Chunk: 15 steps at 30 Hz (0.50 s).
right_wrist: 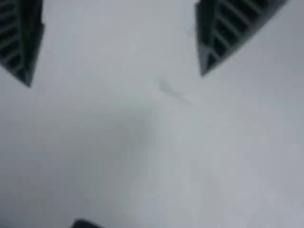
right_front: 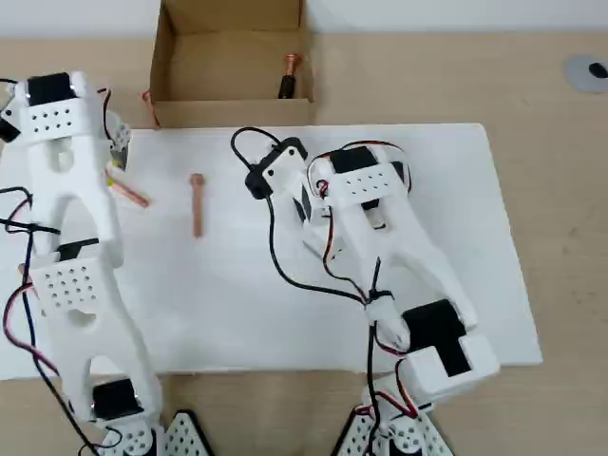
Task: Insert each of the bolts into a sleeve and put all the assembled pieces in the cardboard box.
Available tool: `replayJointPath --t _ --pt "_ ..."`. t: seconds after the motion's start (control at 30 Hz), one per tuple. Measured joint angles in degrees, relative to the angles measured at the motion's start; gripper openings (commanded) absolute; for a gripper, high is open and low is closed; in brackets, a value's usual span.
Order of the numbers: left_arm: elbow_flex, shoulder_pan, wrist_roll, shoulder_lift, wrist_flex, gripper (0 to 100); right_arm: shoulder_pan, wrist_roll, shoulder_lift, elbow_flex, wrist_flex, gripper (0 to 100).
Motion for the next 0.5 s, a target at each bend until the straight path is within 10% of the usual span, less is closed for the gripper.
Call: replayJointPath --t 0.5 --pt "5.01 -5.54 -10.81 -5.63 0.09 1 0.00 0.00 0.00 0.00 0.00 26.7"
